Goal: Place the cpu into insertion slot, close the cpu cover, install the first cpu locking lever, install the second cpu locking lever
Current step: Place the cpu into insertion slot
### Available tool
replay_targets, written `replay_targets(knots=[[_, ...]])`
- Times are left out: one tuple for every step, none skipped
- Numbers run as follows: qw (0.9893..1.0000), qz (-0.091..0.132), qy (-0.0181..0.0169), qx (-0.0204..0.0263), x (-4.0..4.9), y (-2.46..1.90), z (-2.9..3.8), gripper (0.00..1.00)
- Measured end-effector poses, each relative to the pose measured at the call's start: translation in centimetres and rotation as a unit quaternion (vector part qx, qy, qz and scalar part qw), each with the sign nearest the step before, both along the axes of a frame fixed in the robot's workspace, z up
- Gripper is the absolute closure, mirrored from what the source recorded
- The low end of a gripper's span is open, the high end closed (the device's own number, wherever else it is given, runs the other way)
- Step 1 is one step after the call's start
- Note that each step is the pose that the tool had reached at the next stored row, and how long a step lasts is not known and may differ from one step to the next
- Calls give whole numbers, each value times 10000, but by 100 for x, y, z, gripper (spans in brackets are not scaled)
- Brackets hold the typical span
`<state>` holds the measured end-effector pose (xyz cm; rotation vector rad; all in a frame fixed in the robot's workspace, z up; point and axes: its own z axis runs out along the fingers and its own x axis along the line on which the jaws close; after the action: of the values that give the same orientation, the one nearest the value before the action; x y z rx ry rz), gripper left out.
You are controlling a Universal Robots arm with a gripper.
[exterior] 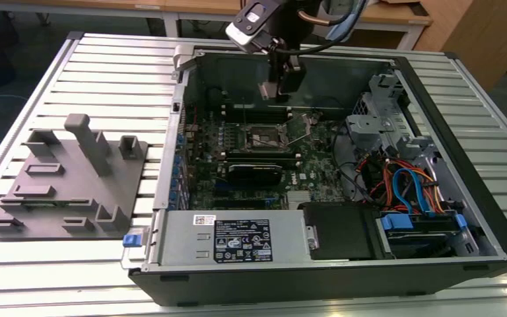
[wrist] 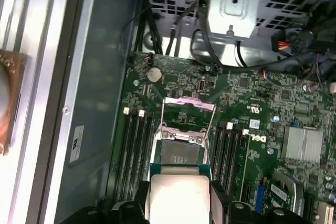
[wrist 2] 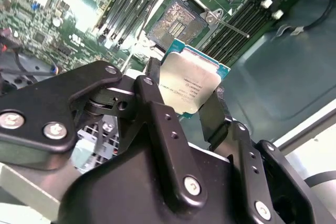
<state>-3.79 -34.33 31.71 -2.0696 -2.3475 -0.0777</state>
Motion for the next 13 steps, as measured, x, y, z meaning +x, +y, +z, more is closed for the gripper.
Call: replay_targets(knots=[[10000, -90, 0, 0, 0, 0, -4, 46], [9998, -180, 0, 0, 0, 0, -8, 46], [9996, -270, 0, 0, 0, 0, -12, 46], [9994, -359, 0, 0, 0, 0, -16, 46], [9991, -422, 0, 0, 0, 0, -17, 46], [9991, -426, 0, 0, 0, 0, -17, 46], [9991, -427, 0, -1, 0, 0, -17, 46], [9991, -427, 0, -1, 0, 0, -17, 46], [9991, -427, 0, 0, 0, 0, -17, 46], [9991, -427, 0, 0, 0, 0, -17, 46], [9991, -427, 0, 0, 0, 0, -17, 46], [9991, -427, 0, 0, 0, 0, -17, 46], [9991, -427, 0, 0, 0, 0, -18, 46]])
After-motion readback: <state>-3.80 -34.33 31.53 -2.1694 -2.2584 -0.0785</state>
